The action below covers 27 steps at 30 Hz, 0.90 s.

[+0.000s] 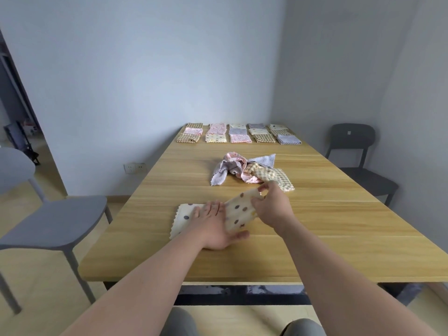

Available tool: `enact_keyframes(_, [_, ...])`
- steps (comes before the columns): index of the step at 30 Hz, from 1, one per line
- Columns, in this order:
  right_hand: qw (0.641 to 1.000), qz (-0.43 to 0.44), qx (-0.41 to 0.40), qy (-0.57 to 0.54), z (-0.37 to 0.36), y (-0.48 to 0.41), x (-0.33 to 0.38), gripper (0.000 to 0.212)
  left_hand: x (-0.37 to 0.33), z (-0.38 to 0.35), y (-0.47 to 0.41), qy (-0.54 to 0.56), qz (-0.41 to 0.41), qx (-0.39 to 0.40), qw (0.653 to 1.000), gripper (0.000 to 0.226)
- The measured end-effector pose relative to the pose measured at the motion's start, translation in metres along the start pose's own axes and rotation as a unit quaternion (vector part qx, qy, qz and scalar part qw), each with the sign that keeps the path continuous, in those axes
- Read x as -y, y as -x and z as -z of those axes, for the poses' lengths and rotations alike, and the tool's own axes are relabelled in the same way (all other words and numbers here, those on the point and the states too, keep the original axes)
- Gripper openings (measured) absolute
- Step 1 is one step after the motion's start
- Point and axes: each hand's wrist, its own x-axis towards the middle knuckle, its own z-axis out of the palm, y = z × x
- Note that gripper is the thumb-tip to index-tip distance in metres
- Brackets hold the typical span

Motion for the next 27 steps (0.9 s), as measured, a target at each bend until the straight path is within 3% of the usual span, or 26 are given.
enact_keyframes(7, [0.996,0.081,0.012,0.045,0.007,0.008,0.026,0.047,-0.018,-0.001,0.004,-0.019,0.012,0.028,0.999,0.129])
enact_keyframes(23, [0.992,0.062,-0.001,0.113,0.016,0.018,0.027,0.062,-0.067,-0.022,-0.004,0.013,-0.024,0.008,1.000,0.124])
enact_keyframes(27, [0.990,0.065,0.004,0.122,0.016,0.020,0.024,0.062,-0.062,-0.008,-0.007,0.079,-0.039,0.056,0.994,0.130])
